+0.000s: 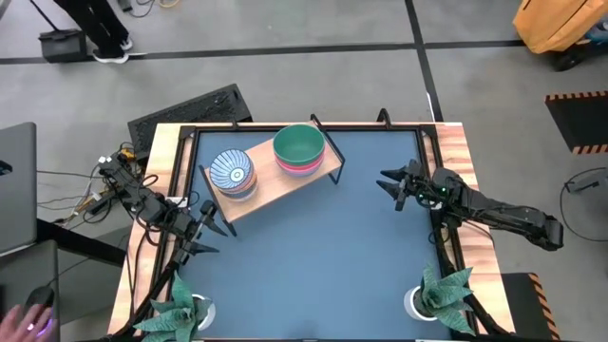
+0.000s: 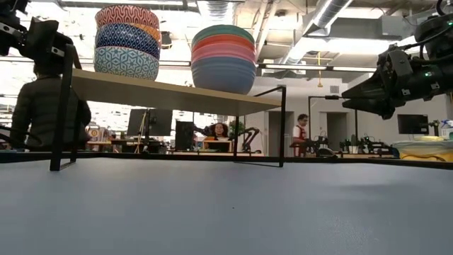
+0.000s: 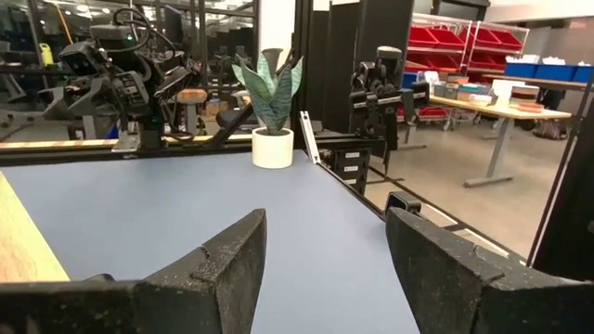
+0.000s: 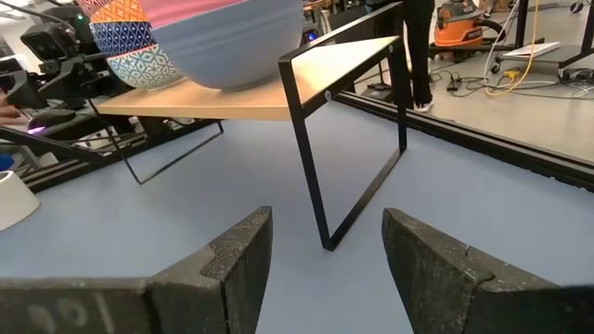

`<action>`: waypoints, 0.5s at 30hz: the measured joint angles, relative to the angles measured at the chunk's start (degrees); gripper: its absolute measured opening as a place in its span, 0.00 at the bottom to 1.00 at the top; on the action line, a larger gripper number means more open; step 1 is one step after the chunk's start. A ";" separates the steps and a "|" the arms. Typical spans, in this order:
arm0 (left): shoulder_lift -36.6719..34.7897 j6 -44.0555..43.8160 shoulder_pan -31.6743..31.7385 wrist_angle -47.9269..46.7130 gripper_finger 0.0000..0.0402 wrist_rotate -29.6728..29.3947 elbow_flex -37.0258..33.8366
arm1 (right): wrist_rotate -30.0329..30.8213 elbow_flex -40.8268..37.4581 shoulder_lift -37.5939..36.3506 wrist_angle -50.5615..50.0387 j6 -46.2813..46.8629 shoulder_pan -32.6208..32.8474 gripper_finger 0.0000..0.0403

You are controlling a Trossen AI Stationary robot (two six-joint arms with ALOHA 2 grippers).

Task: Place and stack bowls onto a shelf
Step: Return to Home Position

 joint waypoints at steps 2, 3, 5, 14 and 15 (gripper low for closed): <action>0.01 0.38 0.00 -0.04 0.52 -0.01 0.00 | -0.02 0.00 0.00 0.00 0.00 0.00 0.57; 0.01 0.56 0.00 -0.05 0.52 -0.02 0.00 | -0.02 0.00 0.00 0.00 0.00 0.00 0.57; 0.01 0.68 0.00 -0.07 0.52 -0.02 0.00 | -0.02 0.00 0.00 0.00 0.00 0.00 0.57; 0.01 0.71 0.00 -0.05 0.52 -0.02 -0.02 | -0.01 0.00 0.00 0.00 0.00 0.00 0.57; 0.01 0.62 0.00 -0.06 0.52 -0.02 0.00 | 0.00 0.00 0.00 0.00 0.00 0.00 0.57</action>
